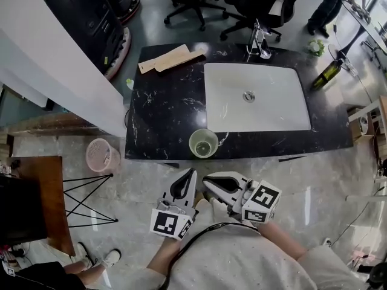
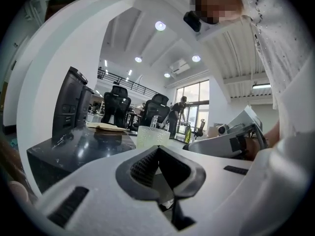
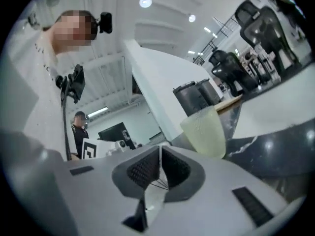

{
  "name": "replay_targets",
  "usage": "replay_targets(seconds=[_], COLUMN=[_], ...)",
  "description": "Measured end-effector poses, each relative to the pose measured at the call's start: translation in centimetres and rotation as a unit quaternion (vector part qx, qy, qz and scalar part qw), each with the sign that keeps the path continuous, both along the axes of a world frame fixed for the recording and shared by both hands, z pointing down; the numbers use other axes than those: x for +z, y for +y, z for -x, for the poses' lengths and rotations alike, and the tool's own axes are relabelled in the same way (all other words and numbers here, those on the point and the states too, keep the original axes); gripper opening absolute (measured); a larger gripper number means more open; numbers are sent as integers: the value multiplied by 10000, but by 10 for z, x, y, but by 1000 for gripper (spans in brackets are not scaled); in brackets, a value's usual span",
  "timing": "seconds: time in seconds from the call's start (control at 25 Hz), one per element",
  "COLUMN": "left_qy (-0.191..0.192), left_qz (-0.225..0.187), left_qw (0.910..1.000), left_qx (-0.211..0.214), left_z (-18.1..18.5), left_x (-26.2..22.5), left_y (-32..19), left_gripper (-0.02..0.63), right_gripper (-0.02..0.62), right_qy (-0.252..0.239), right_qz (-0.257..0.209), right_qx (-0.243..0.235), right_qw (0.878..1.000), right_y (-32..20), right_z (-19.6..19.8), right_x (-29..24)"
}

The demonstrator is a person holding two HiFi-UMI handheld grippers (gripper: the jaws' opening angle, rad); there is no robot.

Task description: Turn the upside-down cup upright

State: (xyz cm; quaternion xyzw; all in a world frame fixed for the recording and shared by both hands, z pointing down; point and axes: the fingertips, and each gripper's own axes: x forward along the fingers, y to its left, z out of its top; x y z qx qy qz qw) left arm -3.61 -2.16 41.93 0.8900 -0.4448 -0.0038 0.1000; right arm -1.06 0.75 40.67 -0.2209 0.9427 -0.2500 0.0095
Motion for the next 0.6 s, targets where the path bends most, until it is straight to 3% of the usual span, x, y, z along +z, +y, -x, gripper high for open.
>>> replay_targets(seconds=[0.2,0.6], left_qy=[11,-22], left_qz=[-39,-2], left_qw=[10000,9999], left_qx=[45,-125], left_z=[-15,-7], left_x=[-3,-4], left_y=[1,4], left_gripper=[8,8], right_gripper=[8,8], right_qy=[678,563], right_qz=[-240,-165], right_qx=[685,563], right_qw=[9951,9967], right_y=[-10,-5], right_z=[-20,-19], right_x=[7,7])
